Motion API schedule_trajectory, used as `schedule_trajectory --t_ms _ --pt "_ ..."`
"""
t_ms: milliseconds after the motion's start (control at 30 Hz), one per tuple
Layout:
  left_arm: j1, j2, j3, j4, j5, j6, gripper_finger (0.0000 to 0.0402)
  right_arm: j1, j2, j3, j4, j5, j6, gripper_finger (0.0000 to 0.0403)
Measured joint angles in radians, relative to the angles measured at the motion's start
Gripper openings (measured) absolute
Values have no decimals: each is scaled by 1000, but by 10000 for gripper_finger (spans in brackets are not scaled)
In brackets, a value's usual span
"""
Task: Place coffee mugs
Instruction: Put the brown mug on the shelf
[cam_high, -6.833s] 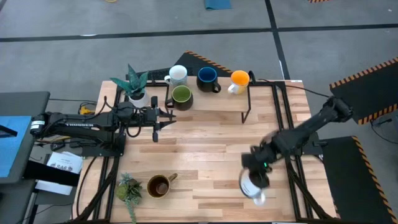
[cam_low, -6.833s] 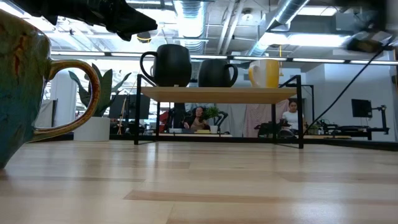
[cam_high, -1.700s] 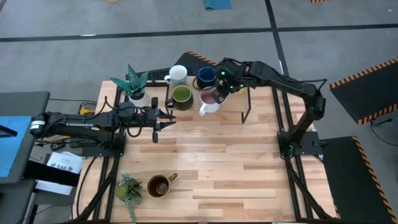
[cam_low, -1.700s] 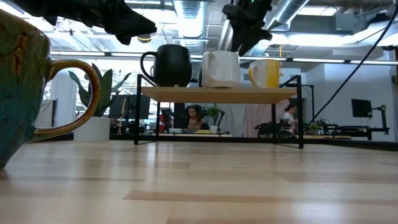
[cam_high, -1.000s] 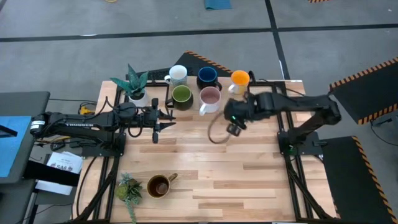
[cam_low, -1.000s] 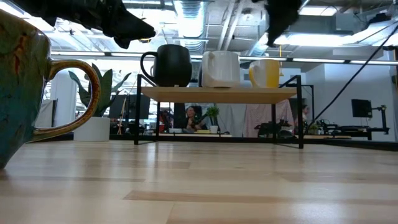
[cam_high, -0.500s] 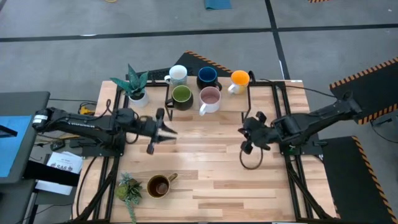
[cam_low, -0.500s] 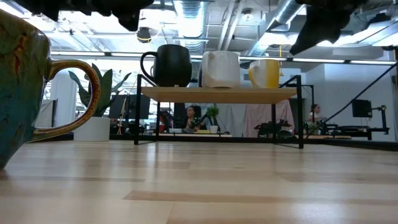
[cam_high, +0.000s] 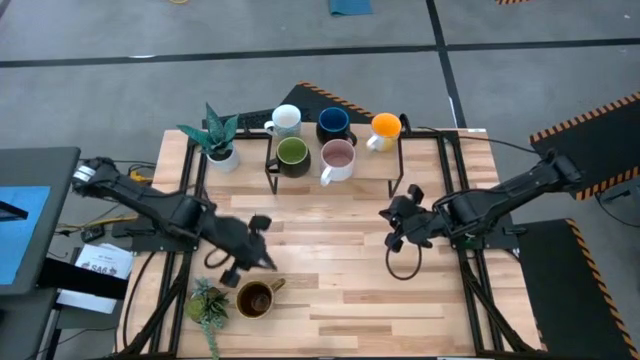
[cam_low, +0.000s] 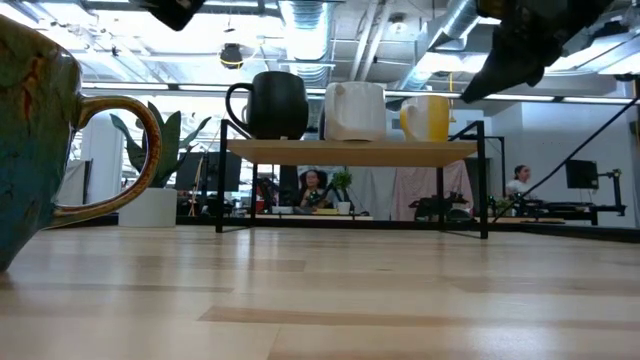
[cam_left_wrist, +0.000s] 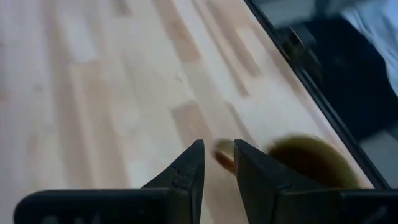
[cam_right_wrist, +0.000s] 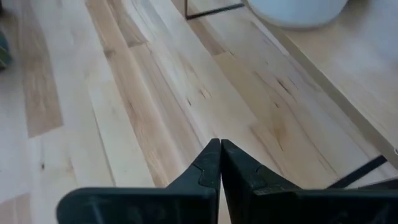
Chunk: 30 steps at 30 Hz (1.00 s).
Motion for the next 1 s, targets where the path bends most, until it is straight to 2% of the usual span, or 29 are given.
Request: schedule_trajectory --t_ms 167,400,833,1000 --pt "-101 96 50 -38 -40 -2 71 0 27 0 16 18 -3 35" --pt "-196 191 82 -176 -199 -2 71 -8 29 0 25 19 0 35" --pt "-229 210 84 -185 -193 -215 71 -8 29 0 24 19 0 36" --pt "-222 238 84 -182 -134 -328 71 -8 29 0 23 19 0 36"
